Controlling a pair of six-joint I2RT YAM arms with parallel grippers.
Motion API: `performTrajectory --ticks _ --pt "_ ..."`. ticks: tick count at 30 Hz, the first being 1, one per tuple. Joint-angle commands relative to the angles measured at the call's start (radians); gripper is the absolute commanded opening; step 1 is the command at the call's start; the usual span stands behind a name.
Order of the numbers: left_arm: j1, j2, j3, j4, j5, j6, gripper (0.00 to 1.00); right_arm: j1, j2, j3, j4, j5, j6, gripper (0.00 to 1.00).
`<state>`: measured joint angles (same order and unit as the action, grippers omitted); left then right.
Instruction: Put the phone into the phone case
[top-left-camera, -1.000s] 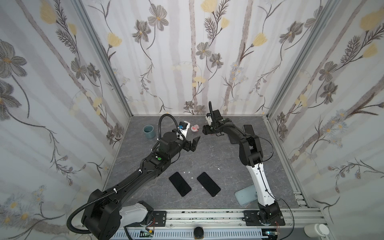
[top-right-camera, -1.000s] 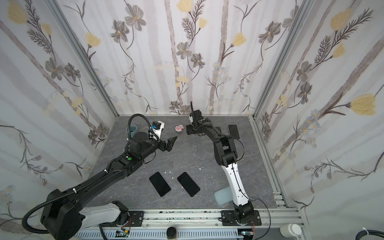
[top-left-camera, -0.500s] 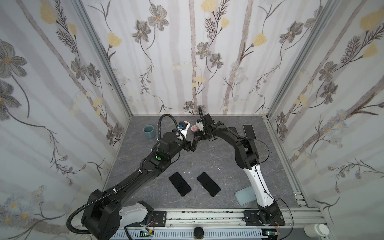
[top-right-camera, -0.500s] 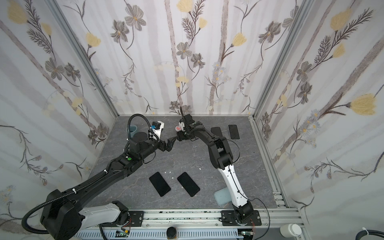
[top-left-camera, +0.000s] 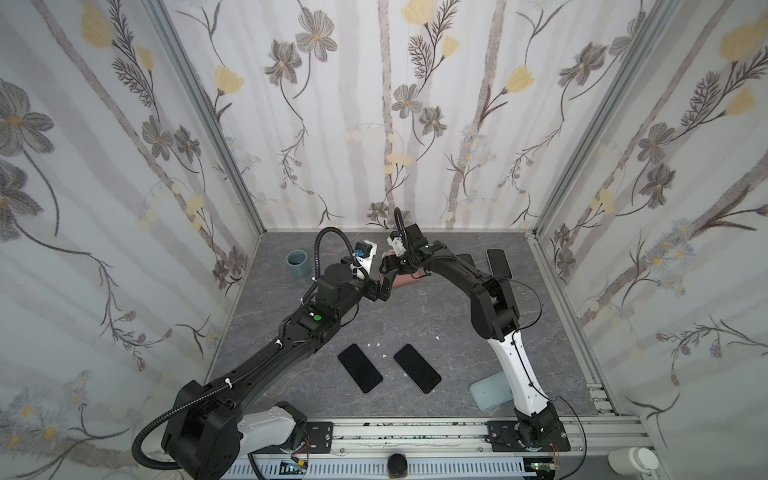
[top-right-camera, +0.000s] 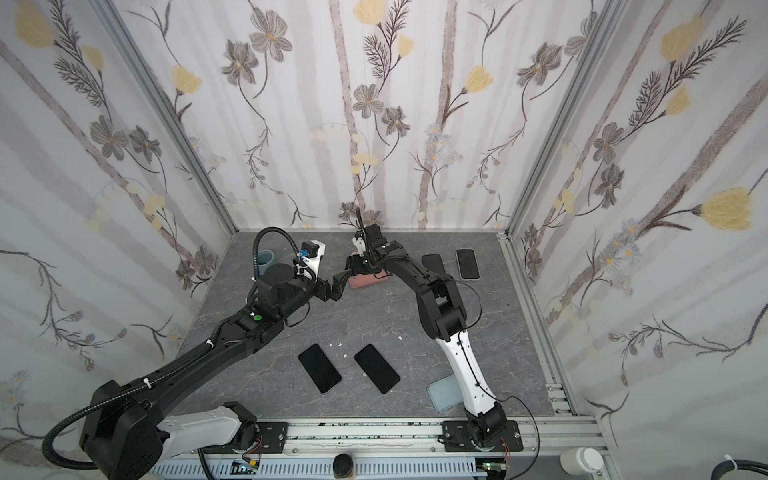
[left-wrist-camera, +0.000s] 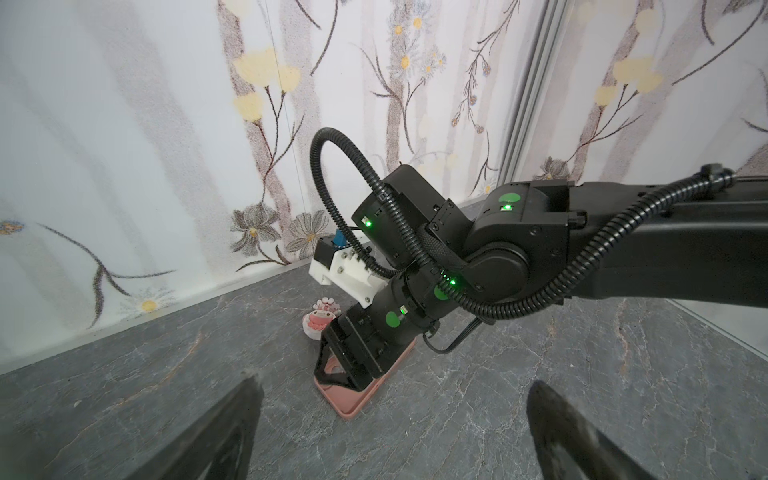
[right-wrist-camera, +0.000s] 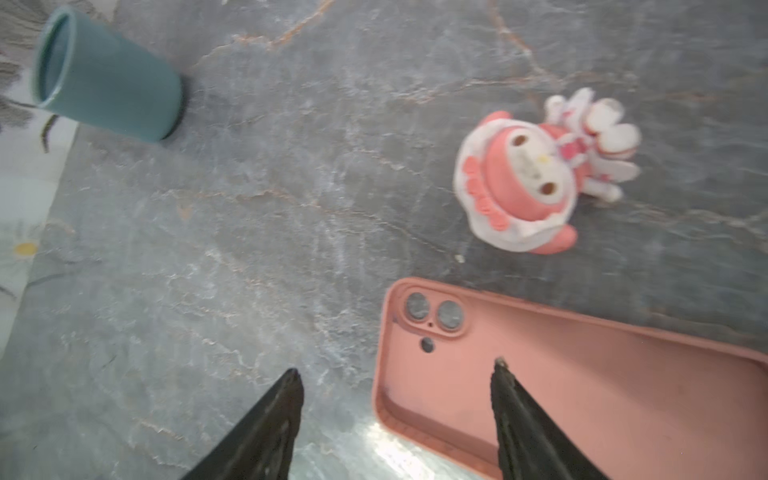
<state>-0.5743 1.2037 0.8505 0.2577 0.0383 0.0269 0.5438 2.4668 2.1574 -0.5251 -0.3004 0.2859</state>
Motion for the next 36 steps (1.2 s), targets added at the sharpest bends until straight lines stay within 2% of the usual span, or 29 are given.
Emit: performTrajectory --ticks 1,9,16,27,36 --pt "0.005 -0.004 -0.002 0.039 -0.02 0.002 1.0 -0.011 0.012 -0.002 -0.031 0.037 -0.032 0.71" --pt "0.027 0.023 -0.012 0.052 -0.08 0.004 1.0 0.003 -0.002 -0.07 -0.116 0.038 -0.089 0.71" --pt "0.051 0.021 -0.007 0.051 -0.08 -0.022 1.0 0.035 -0.126 -0.278 -0.103 0.027 -0.12 0.71" --pt "0.06 -0.007 -0.008 0.057 -0.08 -0.034 1.0 0.061 -0.344 -0.628 0.023 0.029 -0.133 0.7" --pt "0.062 -0.007 -0.008 0.055 -0.084 -0.033 1.0 0.072 -0.415 -0.694 0.01 0.012 -0.159 0.68"
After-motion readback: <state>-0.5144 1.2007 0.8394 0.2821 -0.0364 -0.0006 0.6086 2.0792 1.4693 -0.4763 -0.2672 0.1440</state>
